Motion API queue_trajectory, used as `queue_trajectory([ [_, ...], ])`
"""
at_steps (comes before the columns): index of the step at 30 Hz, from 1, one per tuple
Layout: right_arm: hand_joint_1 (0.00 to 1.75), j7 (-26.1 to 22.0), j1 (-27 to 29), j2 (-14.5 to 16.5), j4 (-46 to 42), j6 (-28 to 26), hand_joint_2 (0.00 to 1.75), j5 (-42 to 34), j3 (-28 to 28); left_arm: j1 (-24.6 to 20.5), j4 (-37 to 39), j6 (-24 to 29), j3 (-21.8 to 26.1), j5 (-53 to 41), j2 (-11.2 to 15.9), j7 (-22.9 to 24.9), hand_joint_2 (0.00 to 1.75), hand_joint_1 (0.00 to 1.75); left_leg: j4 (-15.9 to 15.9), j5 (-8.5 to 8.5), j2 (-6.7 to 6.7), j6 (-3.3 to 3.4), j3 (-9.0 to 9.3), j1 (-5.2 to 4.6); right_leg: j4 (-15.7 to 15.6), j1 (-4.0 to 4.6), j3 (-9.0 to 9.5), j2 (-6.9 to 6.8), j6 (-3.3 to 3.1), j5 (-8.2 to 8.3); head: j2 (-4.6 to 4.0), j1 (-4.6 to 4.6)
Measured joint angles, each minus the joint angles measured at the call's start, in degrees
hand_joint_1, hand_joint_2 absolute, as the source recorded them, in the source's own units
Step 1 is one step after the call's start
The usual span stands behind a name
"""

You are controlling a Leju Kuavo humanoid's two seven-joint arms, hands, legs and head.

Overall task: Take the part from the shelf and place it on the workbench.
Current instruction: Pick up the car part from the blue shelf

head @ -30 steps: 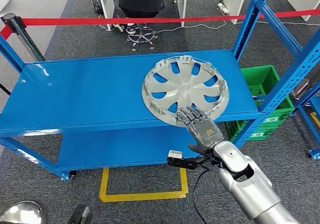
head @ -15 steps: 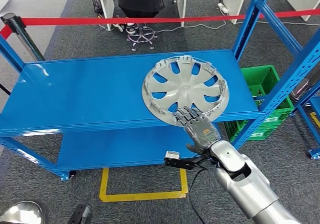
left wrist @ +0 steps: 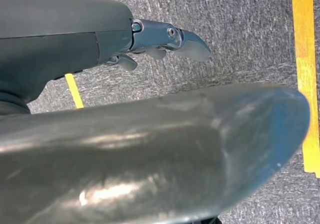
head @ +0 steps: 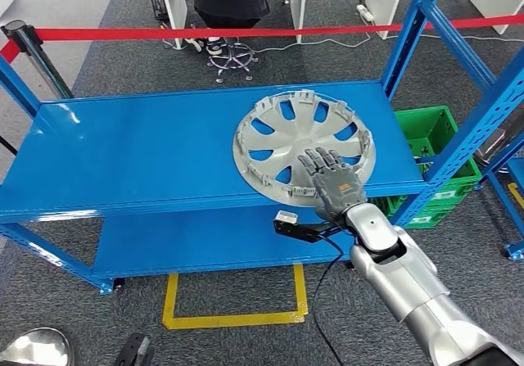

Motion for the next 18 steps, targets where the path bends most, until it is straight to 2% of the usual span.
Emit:
queue_trajectory([
  [9,0.00,0.01,-0.46,0.24,3.89,-0.28,1.75,0.11,-1.65,0.00,0.00,-0.29,0.51,-0.37,-0.10,0.00,0.00,0.00,0.00,0.01,0.00,0.01,-0.01,0.00,0.00,-0.01,-0.02,0.01,0.01,0.01,0.00,0.01],
  [18,0.00,-0.99,-1.12,0.24,7.08,4.08,1.75,0.10,-2.13,0.00,0.00,-0.40,0.89,-0.53,-0.10,0.00,0.00,0.00,0.00,0.02,0.00,0.03,-0.02,0.00,0.00,0.00,-0.01,0.00,0.01,0.02,0.00,0.00],
])
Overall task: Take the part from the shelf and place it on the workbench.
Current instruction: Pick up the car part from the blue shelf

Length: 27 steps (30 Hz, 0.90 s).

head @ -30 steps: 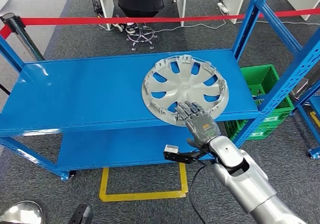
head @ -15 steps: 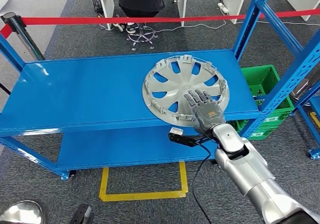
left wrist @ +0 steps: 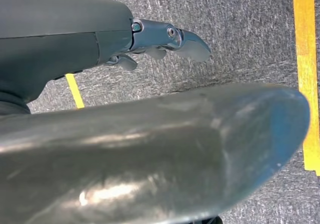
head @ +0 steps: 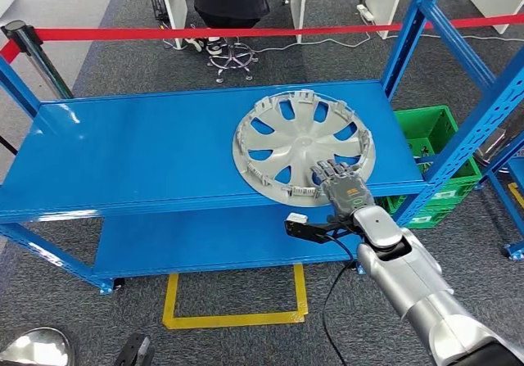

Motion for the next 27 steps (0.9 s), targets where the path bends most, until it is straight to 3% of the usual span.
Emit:
queue_trajectory([
  [22,0.05,1.05,0.97,0.63,3.32,-4.89,1.75,2.74,0.58,0.00,0.00,0.20,0.56,-1.10,-0.02,0.19,0.00,0.00,0.00,0.01,0.00,0.01,-0.01,0.00,0.00,0.00,-0.02,0.00,0.00,0.00,0.00,0.01],
  [23,0.20,1.16,0.98,0.67,3.49,-5.13,1.75,2.93,0.60,0.00,0.00,0.20,0.57,-1.17,-0.02,0.19,0.00,0.00,0.00,0.01,0.00,0.01,-0.01,0.00,0.00,0.00,-0.02,0.00,0.00,0.00,0.00,0.01],
  [26,1.46,1.27,0.98,0.78,4.26,-5.80,1.75,3.49,0.56,-0.01,0.00,0.20,0.63,-1.31,-0.03,0.20,0.00,0.00,0.00,0.01,0.00,0.02,-0.01,0.00,0.00,0.00,-0.02,0.00,0.00,0.00,0.00,0.01],
  [27,1.75,1.27,0.98,0.80,4.54,-5.97,1.75,3.64,0.55,-0.01,0.00,0.19,0.67,-1.32,-0.04,0.20,0.00,0.00,0.00,0.01,0.00,0.02,-0.01,0.00,0.00,0.00,-0.02,0.00,0.00,0.00,0.00,0.01],
])
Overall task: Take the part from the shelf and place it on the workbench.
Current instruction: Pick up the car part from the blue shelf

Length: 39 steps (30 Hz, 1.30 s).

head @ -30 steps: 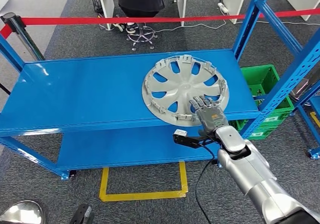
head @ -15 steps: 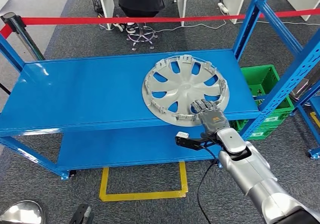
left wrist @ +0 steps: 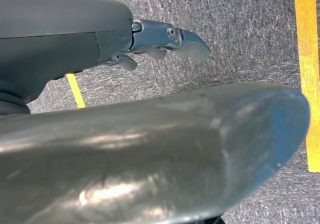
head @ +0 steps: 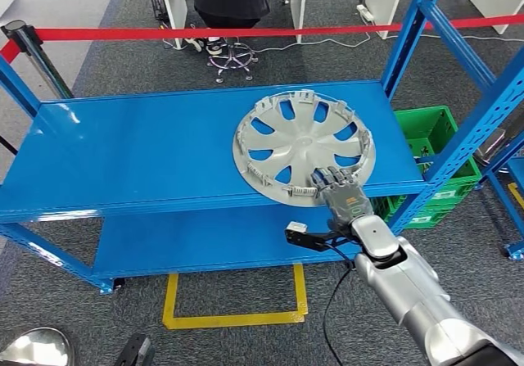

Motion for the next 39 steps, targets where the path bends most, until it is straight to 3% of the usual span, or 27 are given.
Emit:
queue_trajectory([
  [23,1.75,-3.20,-0.18,0.92,0.82,-2.62,1.75,-2.72,-3.03,-0.02,0.00,0.79,1.01,-0.86,-0.45,0.35,0.00,0.00,0.00,0.01,-0.02,0.01,0.04,0.00,0.00,0.00,-0.29,-0.06,-0.01,-0.01,0.00,0.01],
  [27,1.75,-5.26,1.72,0.80,-4.07,-3.46,1.75,-6.84,-5.54,0.02,0.00,0.45,1.72,-1.04,-0.49,0.03,0.00,0.00,0.00,0.01,-0.02,0.02,0.02,-0.01,0.00,-0.01,-0.30,-0.03,0.00,0.01,0.00,0.01],
  [36,1.75,-7.89,9.20,-0.98,-24.68,-0.49,1.75,-17.58,-10.62,0.30,0.00,3.46,2.56,-3.00,-0.50,-4.83,0.00,0.00,0.01,0.02,-0.02,0.03,-0.12,-0.01,-0.01,-0.03,-0.14,-0.01,0.03,0.05,0.00,-0.01],
  [39,1.75,-8.17,10.47,-1.48,-28.07,-0.31,1.75,-18.14,-11.25,0.30,0.00,3.31,2.84,-2.79,-0.51,-4.97,1.31,0.00,0.01,0.02,-0.02,0.03,-0.12,-0.01,-0.01,-0.02,-0.15,-0.01,0.03,0.05,0.00,0.00],
])
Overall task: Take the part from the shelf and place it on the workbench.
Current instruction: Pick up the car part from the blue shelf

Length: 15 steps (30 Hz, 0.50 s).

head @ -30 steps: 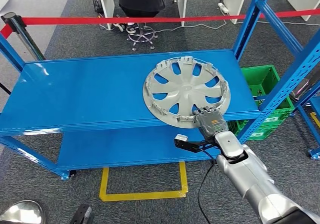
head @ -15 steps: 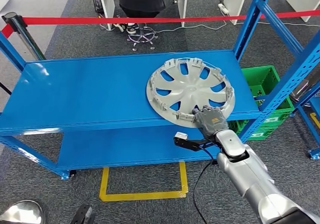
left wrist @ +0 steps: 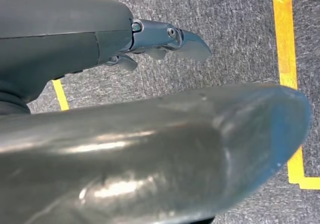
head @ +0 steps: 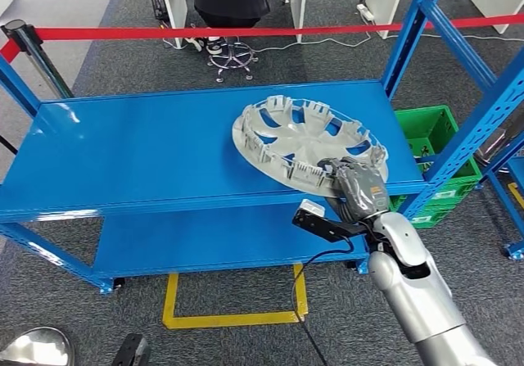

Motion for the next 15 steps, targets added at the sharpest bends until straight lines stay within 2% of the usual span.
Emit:
queue_trajectory([
  [1,1.75,-0.10,0.25,-0.11,-0.75,0.01,1.75,-0.28,-0.14,0.00,0.00,-0.06,0.09,-0.10,-0.01,-0.03,1.75,0.00,0.00,0.00,0.00,0.00,0.00,0.00,0.00,0.00,0.00,0.00,0.00,0.00,0.00,0.01],
  [4,1.75,-0.95,1.04,-0.37,-2.94,0.38,1.75,-3.05,-0.63,0.00,0.00,-0.45,0.26,-0.69,-0.02,-0.16,1.75,0.00,0.00,0.01,0.00,-0.01,0.00,0.01,0.00,0.01,-0.01,-0.01,0.00,0.00,0.00,0.00],
  [9,1.75,-2.06,3.34,-1.23,-10.00,5.79,1.75,-16.22,-2.30,0.15,0.00,-1.90,0.34,-1.36,0.03,-0.29,1.75,0.00,0.00,0.00,0.00,-0.01,-0.01,0.01,0.00,0.01,-0.02,0.01,-0.01,0.00,0.00,0.00],
  [11,1.75,-2.21,3.97,-1.97,-12.46,9.34,1.75,-22.88,-3.22,0.20,0.00,-2.45,0.35,-1.34,0.07,-0.25,1.75,0.00,0.00,-0.01,0.00,-0.01,-0.01,0.01,0.00,0.01,-0.03,0.02,-0.01,-0.01,0.00,0.01],
  [15,1.75,-1.82,4.47,-4.81,-15.49,20.52,1.75,-43.19,-5.46,0.31,0.00,-4.40,1.06,-0.60,0.13,-0.35,1.75,0.00,0.00,-0.02,0.00,0.02,0.00,0.00,-0.01,0.00,-0.22,0.00,-0.01,-0.01,0.00,0.01],
])
